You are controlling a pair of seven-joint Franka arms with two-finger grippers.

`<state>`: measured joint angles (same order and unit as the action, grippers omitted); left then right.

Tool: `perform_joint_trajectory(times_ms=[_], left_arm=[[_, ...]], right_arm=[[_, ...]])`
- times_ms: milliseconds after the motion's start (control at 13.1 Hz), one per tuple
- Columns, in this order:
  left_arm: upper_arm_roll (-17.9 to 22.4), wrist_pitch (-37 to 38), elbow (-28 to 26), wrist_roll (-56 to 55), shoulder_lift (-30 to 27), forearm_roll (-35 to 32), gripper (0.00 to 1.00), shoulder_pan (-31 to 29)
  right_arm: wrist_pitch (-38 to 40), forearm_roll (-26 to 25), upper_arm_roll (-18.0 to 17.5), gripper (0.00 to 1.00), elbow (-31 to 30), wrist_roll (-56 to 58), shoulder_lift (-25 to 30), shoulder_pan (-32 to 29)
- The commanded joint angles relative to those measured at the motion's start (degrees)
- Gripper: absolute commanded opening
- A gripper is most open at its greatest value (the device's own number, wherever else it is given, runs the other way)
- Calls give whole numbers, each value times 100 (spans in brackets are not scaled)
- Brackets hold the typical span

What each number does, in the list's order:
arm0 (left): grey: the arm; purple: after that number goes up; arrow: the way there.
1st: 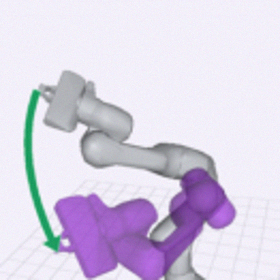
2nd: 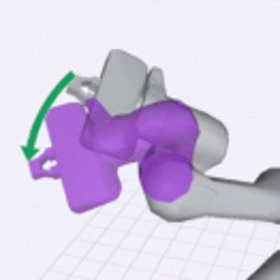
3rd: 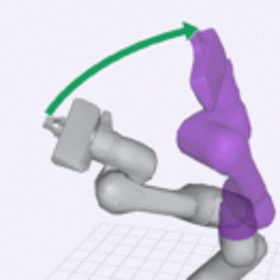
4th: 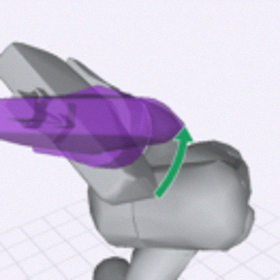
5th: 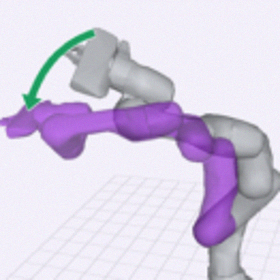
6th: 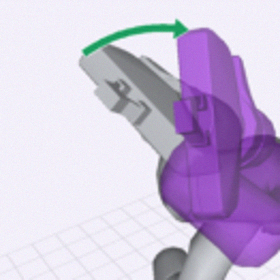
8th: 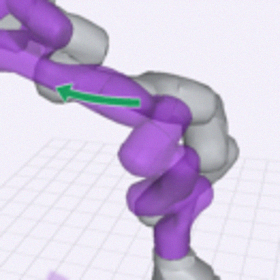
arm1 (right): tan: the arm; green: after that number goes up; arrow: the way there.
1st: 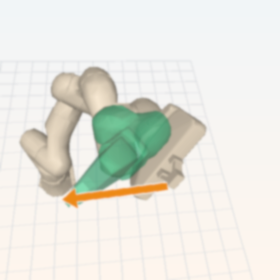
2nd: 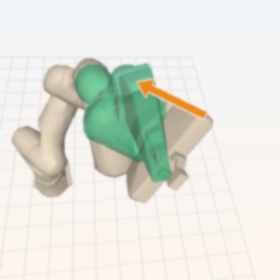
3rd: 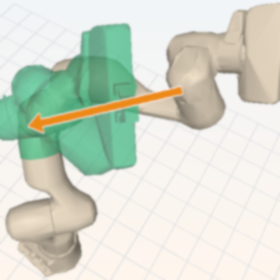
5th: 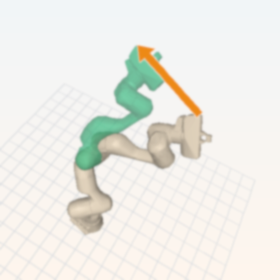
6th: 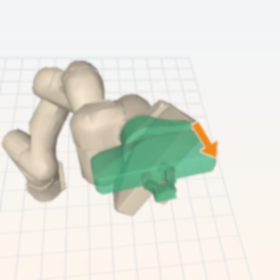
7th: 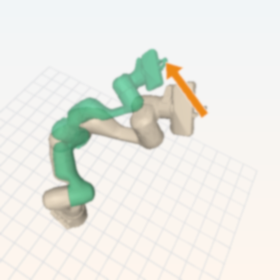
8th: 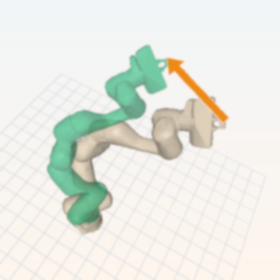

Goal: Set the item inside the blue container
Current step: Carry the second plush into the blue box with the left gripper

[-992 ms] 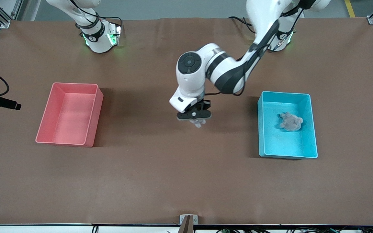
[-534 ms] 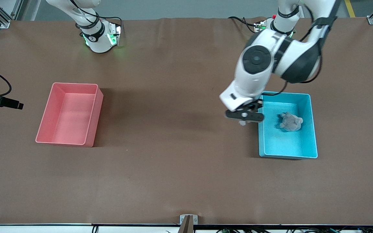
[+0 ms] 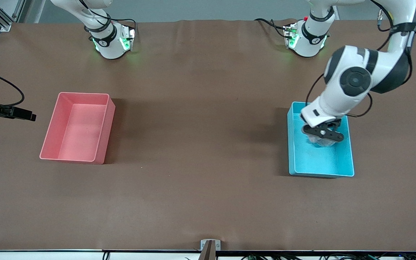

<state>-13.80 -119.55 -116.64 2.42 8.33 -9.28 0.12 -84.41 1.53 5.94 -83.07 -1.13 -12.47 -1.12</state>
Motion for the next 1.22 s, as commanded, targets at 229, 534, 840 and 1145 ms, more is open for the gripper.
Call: perform_joint_trajectory(times_ms=[229,534,840,1145], left_arm=[[-53,-1263,-825,347,344,67,22,-345],[-61,-1465,-817,242,775,67,23,-433],[-61,-1431,-773,215,724,67,100,-469],[-79,-827,-651,-101,40,76,100,-477]], right_arm=[[74,75,3,100,-174,-36,227,-28],[92,75,12,100,-403,-28,631,-19],[135,75,12,100,-367,-45,710,-28],[206,75,21,100,-446,-237,1035,-19]])
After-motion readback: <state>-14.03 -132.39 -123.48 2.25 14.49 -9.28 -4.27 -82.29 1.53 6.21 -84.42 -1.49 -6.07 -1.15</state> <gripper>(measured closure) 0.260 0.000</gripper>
